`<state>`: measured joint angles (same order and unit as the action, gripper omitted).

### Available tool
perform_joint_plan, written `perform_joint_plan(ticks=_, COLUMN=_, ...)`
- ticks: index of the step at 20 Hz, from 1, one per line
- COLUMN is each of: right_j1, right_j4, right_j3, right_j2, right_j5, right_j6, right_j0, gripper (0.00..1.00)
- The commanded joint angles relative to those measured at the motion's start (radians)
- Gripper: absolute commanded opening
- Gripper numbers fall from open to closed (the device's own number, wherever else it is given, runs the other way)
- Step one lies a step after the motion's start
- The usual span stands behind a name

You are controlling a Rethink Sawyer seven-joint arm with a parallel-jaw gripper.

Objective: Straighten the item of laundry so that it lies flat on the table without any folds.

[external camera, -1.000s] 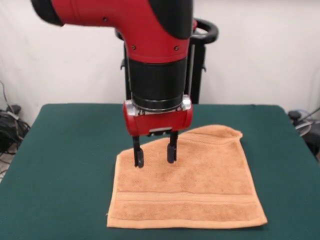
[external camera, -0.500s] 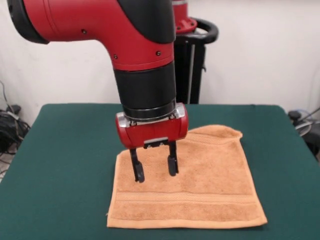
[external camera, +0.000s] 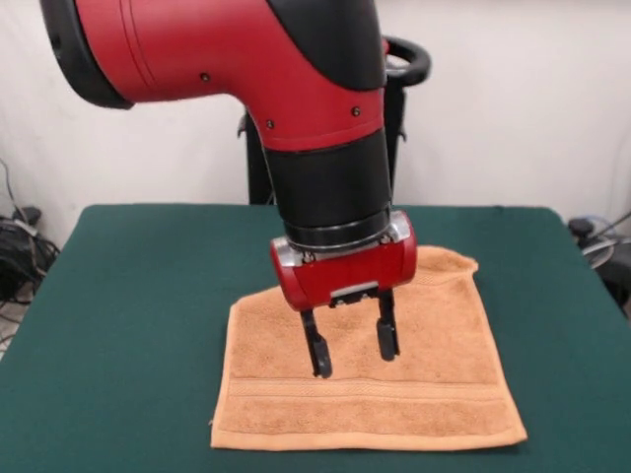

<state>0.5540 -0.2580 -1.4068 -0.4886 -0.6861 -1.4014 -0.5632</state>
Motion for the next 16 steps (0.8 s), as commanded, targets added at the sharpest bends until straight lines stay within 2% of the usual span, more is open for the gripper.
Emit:
perform_joint_plan(ticks=1, right_j1=-0.088, right_j4=-0.029, right_j3=0.031, right_j2=-0.028, right_j5=-0.047, right_j6=0.02, right_j0=0.051, gripper=1.0)
perform_joint_plan(ticks=16, right_j1=-0.184, right_j4=-0.051, right_j3=0.18, right_j2=0.052, right_j5=-0.057, right_j6=-0.061, right_j0=0.146, gripper=1.0)
